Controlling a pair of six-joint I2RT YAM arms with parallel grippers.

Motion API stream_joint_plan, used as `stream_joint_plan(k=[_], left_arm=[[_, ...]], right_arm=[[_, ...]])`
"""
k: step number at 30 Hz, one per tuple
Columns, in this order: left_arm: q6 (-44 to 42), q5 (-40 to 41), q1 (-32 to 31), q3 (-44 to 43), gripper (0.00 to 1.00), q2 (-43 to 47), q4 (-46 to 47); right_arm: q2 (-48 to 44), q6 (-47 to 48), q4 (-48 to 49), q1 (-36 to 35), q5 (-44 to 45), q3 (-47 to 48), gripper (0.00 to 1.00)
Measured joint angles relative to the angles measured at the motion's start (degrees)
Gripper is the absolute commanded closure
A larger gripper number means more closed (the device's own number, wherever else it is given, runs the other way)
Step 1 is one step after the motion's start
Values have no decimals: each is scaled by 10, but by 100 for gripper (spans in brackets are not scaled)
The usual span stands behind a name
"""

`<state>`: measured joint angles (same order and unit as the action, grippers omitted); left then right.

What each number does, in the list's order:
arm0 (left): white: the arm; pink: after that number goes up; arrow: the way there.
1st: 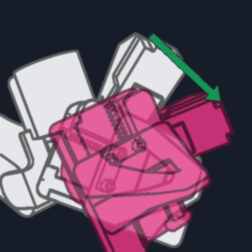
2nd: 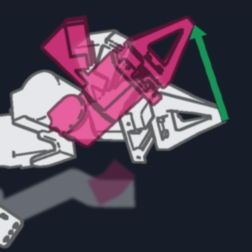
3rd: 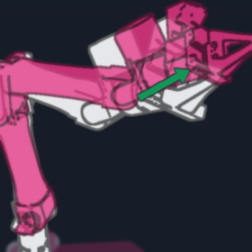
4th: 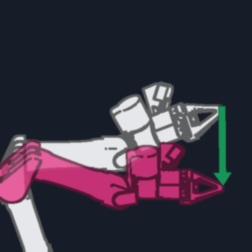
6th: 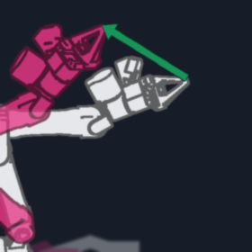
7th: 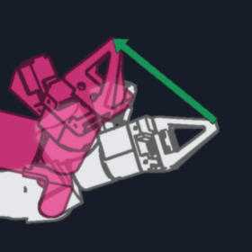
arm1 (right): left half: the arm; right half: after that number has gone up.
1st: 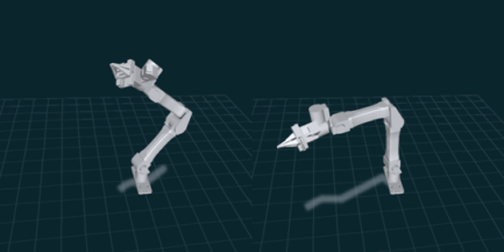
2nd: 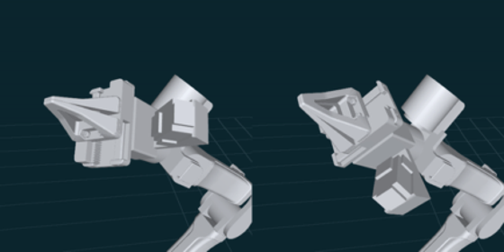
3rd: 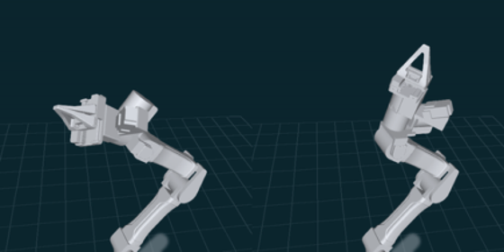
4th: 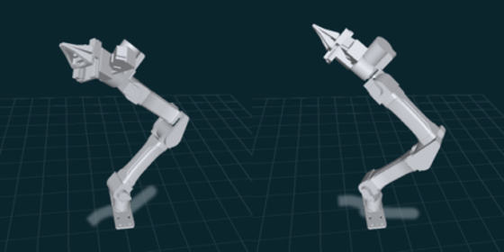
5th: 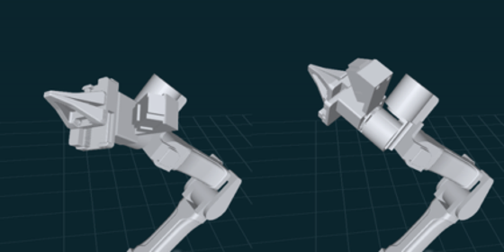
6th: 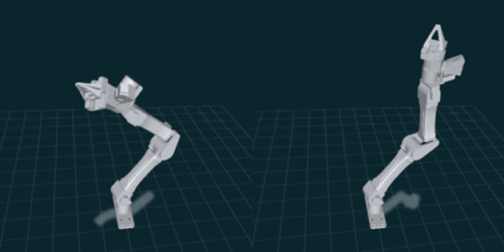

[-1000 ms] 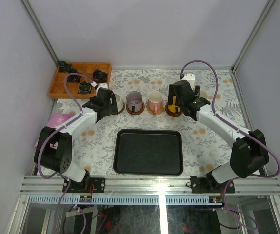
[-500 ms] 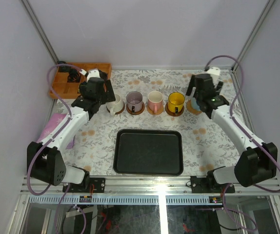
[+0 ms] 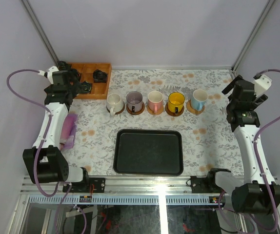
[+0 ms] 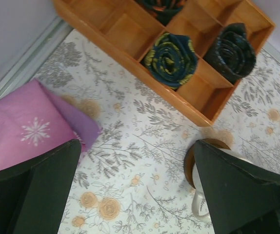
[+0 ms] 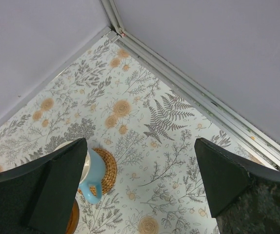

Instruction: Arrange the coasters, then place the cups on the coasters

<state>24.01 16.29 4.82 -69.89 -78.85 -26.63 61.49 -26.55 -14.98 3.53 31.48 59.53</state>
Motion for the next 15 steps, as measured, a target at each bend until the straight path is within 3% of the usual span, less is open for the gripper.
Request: stream_joint_plan(k=[3,15], left_arm=[[4,-9,24,1,0,6,-11],[3,-9,23,5,0,8,-39]], right_arm=[[-17,2,0,-1,8,-5,1],[-22,17,-31,-1,20,-19,1]])
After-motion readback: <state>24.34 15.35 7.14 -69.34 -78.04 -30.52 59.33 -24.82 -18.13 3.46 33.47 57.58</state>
